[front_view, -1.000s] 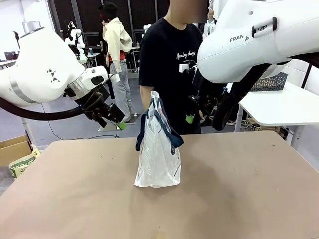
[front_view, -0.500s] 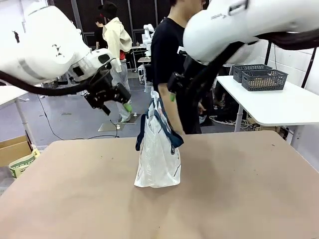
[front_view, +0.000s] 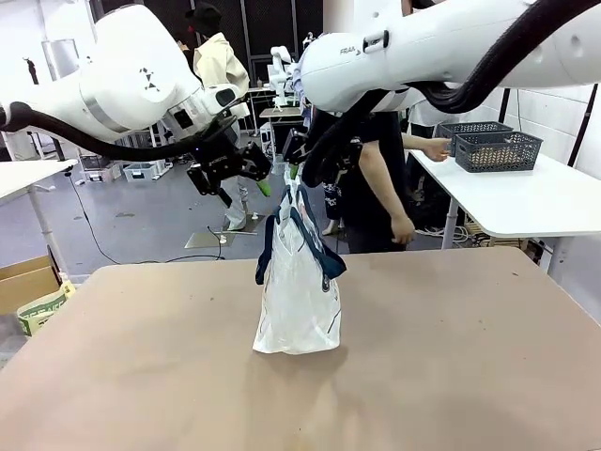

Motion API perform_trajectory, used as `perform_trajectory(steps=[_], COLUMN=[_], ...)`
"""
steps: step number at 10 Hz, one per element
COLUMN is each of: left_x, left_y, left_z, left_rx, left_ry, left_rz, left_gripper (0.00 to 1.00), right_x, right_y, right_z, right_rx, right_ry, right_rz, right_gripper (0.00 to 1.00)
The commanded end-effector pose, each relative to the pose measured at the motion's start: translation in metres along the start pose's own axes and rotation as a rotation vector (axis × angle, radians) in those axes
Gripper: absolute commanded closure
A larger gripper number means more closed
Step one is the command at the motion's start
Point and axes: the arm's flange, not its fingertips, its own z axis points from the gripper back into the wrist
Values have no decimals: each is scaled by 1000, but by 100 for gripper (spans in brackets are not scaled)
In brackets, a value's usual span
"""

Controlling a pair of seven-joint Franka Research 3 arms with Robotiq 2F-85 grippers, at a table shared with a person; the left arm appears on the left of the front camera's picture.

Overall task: Transfer purchased items from the store into the shopping bag.
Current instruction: Open the Reusable shopping bag in the center of the table.

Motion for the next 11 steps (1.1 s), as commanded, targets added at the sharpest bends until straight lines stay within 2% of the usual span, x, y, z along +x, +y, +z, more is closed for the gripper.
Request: perform_trajectory(steps=[1, 2, 3, 9, 11], left_x=[-7, 0, 0, 0, 1], left_y=[7, 0, -8, -18, -22], left_z=[8, 0, -3, -11, -8], left_rx=[13, 0, -20, -62, -65], left_ry=[-6, 0, 33, 38, 3], left_rz=[6, 0, 9, 47, 70], left_gripper=[0, 0, 0, 0, 0], right_x=[-2, -8, -10, -14, -14], right_y=[-1, -5, -8, -20, -20], right_z=[2, -7, -17, -26, -29], right_rx=[-2, 45, -2, 44, 45], right_ry=[-2, 67, 87, 149, 158], right_rz=[-1, -60, -87, -148, -148], right_gripper=[0, 0, 0, 0, 0])
